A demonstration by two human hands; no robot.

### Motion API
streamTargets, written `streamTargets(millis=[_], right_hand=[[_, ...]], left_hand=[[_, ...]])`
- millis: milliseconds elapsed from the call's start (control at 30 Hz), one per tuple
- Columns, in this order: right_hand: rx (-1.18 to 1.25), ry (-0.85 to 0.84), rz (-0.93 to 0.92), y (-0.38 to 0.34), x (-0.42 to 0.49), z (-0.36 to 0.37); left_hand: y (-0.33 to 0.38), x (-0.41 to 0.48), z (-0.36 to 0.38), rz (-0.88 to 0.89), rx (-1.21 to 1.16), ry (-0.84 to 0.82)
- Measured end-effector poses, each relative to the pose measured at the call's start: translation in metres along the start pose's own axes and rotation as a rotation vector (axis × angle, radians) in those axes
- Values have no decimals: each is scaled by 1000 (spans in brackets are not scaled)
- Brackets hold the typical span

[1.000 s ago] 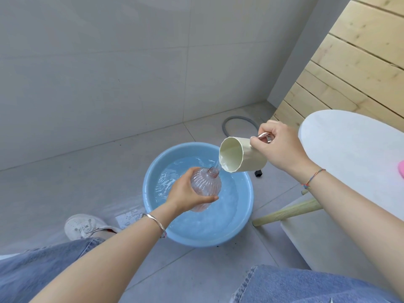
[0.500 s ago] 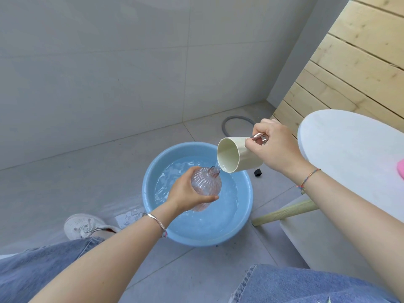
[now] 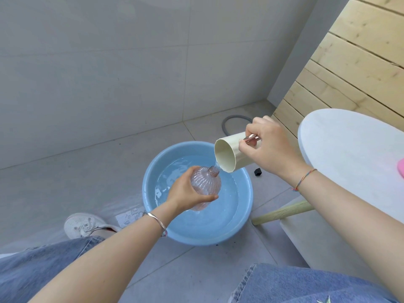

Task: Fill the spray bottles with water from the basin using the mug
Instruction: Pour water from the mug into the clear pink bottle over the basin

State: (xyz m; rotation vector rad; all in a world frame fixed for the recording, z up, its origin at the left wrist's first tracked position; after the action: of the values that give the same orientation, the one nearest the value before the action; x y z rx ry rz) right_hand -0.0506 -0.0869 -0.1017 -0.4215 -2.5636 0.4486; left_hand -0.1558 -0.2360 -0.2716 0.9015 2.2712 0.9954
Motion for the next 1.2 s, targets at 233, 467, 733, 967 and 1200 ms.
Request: streamTargets(millis=[233, 467, 733, 967, 1200], right_hand=[[-56, 18, -92, -7, 1, 2], [-100, 15, -164, -11, 0, 5], [-156, 23, -328, -18, -2, 10], [-26, 37, -149, 0, -5, 21], [411, 101, 688, 69, -13, 55]], left_hand=[[-2, 0, 1, -2, 9, -7], [-3, 0, 2, -10, -1, -1], [-5, -1, 2, -14, -23, 1], [-12, 2, 1, -27, -45, 9], [-29, 3, -4, -55, -163, 47]])
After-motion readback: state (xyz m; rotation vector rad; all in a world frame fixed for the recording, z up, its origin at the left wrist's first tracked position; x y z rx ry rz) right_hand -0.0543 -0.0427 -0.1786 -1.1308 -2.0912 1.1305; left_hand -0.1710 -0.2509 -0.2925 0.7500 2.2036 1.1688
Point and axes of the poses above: each hand's wrist, its own x-axis towards the middle knuckle, its own z-axis out of the palm, y = z × x, the point moved 3 cm from there along x, towards the middle knuckle, and after that the axes turned 6 degrees about x, right-handed, at the moved point
